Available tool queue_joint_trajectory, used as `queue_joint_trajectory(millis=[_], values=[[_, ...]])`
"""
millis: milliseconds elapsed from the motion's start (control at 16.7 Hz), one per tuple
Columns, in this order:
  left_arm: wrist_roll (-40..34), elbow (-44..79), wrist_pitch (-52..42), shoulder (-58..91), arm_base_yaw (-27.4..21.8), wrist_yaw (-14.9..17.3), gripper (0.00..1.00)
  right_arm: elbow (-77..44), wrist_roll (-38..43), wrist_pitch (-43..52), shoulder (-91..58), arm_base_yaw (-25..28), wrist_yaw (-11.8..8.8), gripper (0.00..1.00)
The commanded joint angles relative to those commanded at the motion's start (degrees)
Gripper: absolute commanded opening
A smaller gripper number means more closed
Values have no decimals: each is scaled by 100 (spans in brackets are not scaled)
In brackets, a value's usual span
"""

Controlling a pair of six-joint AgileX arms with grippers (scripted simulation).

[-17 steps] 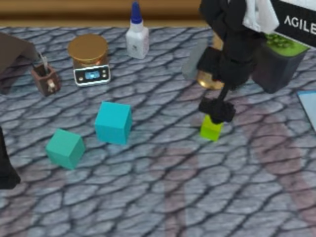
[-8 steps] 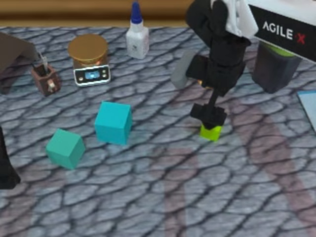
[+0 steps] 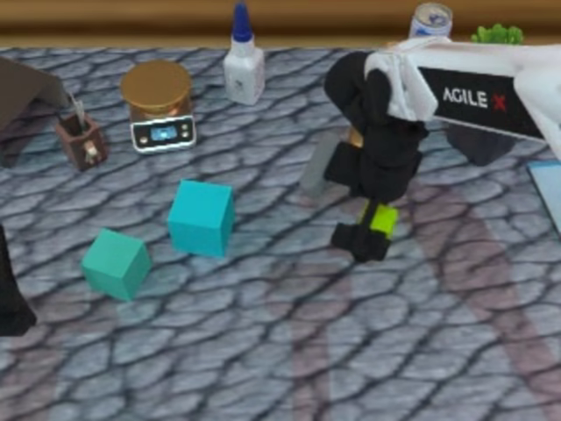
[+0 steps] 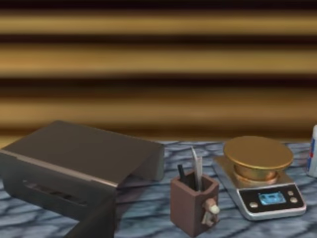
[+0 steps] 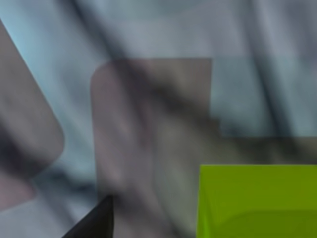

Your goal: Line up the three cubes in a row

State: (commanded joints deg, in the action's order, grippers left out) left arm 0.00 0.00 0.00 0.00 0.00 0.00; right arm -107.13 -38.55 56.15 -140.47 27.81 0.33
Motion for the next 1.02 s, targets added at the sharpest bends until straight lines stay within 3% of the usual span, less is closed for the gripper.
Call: queue_joint_trajectory(millis=[360, 1020], values=[[0, 0, 0, 0, 0, 0, 100, 164, 2, -223, -110, 5, 1, 100], [0, 0, 0, 0, 0, 0, 100, 164, 2, -223, -110, 5, 1, 17]])
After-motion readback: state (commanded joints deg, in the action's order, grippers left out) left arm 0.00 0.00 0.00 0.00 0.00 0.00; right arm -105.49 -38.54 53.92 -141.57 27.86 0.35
